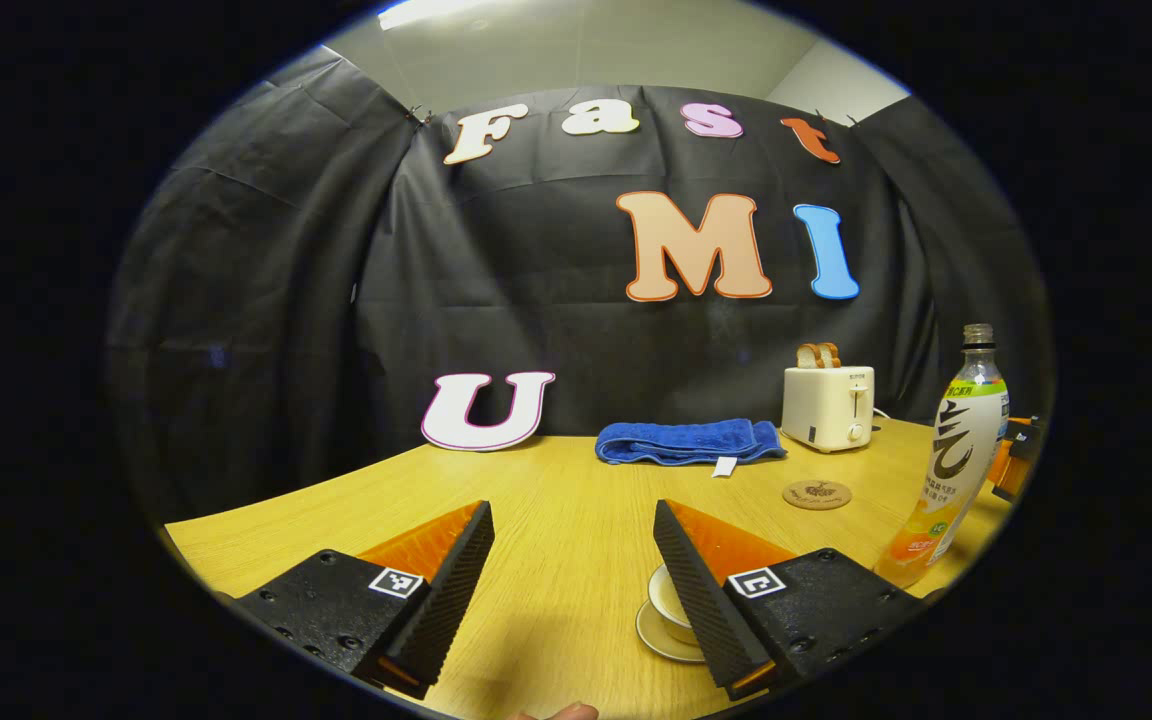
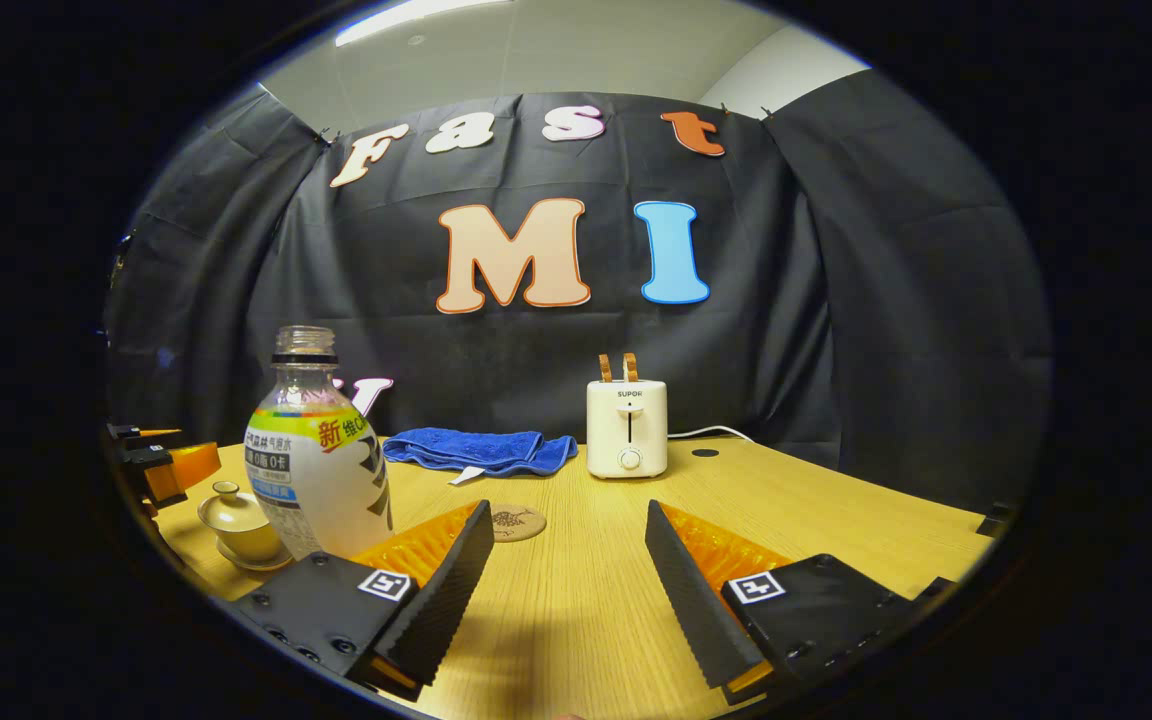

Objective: Open the teacup lid with one hand, grasp the water bottle and pour water into the teacup with the other hand; after pouring, place the water bottle on the coaster and then close the teacup lid.

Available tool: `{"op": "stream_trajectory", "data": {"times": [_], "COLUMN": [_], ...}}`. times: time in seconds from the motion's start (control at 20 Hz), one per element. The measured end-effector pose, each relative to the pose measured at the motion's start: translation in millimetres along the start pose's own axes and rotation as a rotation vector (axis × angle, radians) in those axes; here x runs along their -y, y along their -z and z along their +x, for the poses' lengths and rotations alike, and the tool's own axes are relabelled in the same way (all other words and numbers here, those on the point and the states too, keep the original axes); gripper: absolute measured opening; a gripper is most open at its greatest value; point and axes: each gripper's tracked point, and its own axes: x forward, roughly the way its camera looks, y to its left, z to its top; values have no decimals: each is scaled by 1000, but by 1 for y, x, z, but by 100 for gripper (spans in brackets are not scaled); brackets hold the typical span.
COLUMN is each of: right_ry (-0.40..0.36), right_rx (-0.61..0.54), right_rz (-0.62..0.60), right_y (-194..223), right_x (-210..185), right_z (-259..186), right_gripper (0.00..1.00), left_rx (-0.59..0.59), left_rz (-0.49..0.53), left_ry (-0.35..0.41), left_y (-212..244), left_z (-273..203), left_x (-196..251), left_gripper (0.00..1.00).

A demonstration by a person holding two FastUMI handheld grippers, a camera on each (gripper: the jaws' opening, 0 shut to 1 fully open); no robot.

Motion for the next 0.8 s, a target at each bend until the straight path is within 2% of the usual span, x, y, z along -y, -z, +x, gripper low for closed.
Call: {"op": "stream_trajectory", "data": {"times": [0.4,0.45,0.55,0.6,0.8], "right_ry": [-2,-2,-2,-2,-3], "right_rx": [1,1,1,1,2], "right_rz": [0,0,0,0,0], "right_y": [0,0,0,0,0], "right_x": [-1,-1,-1,-1,-1], "right_z": [0,0,0,0,0], "right_gripper": [94,98,98,94,98], "left_rx": [-2,-3,-15,-25,-56], "left_rz": [-45,-45,-40,-35,-16], "left_ry": [47,59,88,104,184], "left_y": [-9,-11,-12,-12,-10], "left_z": [-2,-3,-4,-6,-12], "left_x": [11,14,22,27,49], "left_gripper": [94,94,94,94,94]}}
